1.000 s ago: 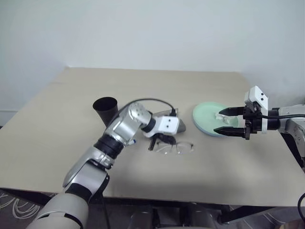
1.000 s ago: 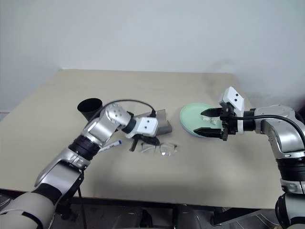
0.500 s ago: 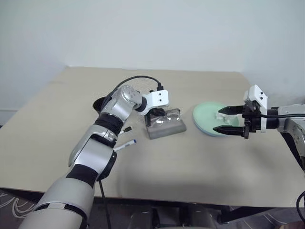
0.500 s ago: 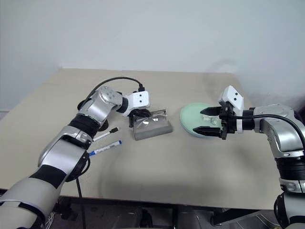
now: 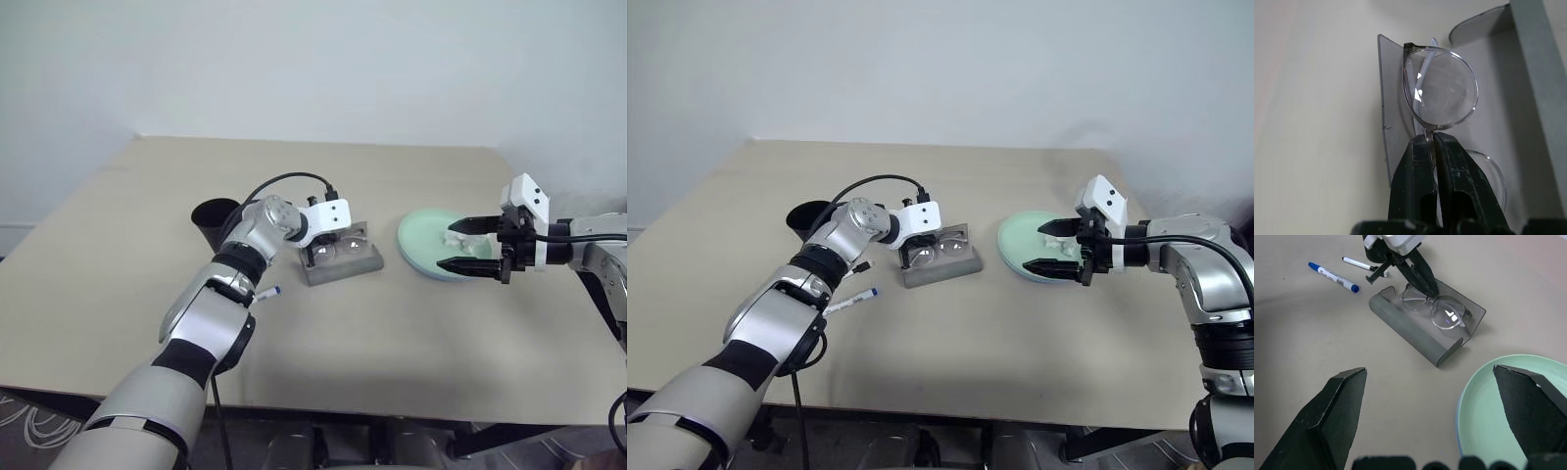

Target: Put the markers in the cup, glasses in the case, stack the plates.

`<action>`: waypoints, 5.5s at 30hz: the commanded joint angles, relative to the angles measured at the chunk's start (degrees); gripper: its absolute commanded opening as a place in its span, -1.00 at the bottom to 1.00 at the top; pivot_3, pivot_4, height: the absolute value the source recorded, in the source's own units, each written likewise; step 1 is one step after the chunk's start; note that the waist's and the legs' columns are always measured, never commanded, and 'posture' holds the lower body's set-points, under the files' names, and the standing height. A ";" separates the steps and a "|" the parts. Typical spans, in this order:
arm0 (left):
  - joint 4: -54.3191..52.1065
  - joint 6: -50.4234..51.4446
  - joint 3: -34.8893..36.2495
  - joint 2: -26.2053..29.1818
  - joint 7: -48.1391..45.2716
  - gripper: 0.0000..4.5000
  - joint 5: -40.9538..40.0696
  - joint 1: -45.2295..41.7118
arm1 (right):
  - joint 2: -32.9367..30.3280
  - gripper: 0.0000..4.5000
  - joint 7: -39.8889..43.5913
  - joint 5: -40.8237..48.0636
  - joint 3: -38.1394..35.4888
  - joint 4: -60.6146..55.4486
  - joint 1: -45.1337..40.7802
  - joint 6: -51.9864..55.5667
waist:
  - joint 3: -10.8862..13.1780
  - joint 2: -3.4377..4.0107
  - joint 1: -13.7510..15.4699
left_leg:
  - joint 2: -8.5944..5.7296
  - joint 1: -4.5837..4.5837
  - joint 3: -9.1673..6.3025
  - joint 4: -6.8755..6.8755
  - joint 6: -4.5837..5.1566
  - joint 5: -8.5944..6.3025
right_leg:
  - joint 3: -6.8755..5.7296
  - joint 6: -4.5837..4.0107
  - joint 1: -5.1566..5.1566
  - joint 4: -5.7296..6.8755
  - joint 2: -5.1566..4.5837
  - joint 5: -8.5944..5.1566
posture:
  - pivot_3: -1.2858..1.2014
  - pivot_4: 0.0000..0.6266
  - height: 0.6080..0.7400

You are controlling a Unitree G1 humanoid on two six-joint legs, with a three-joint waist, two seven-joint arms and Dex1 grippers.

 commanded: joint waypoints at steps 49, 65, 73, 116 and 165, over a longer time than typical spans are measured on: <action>8.25 -1.40 5.84 -0.15 17.77 -0.99 1.65 -3.88 | 1.21 1.00 -1.56 0.13 0.15 -0.96 -2.01 -0.62 | 0.01 -0.02 0.04 | -0.02 -0.03 0.05 0.16 0.06 -0.03 | 0.03 0.25 0.03 0.02 0.00 0.18 | 0.03 -1.00 0.88; -2.14 -6.32 2.75 1.26 -2.33 -0.99 2.08 2.78 | 1.59 1.00 -1.95 0.07 0.36 -1.10 -2.12 -0.60 | -0.03 0.01 -0.01 | -0.05 0.00 0.07 0.21 0.07 -0.07 | -0.12 0.13 0.07 -0.01 -0.30 0.19 | 0.03 -1.00 0.88; -31.62 3.01 2.41 5.98 -15.43 -0.99 -1.25 13.60 | 1.45 1.00 -1.62 -0.01 0.62 -0.70 -2.45 -0.74 | -0.01 0.01 -0.08 | -0.04 -0.06 0.13 0.21 -0.01 -0.03 | -0.13 0.13 -0.02 0.03 -0.34 0.22 | 0.03 -1.00 0.88; -45.57 21.97 6.10 31.18 -24.24 0.98 -11.60 28.50 | 2.82 1.00 -1.23 -0.21 1.77 -0.55 -2.19 -0.89 | 0.00 0.05 0.01 | -0.02 -0.04 0.23 0.06 -0.32 0.10 | -0.32 0.13 -0.15 -0.03 -0.60 0.22 | 0.03 -1.00 0.88; -25.42 12.64 31.35 26.30 0.52 -0.95 -27.86 18.13 | 2.98 1.00 -0.55 -0.17 2.28 0.25 -3.90 -0.34 | 0.01 -0.05 -0.01 | -0.04 0.04 0.28 0.05 -0.44 0.18 | -1.03 0.14 0.03 -0.04 -0.92 0.23 | 0.03 -1.00 0.88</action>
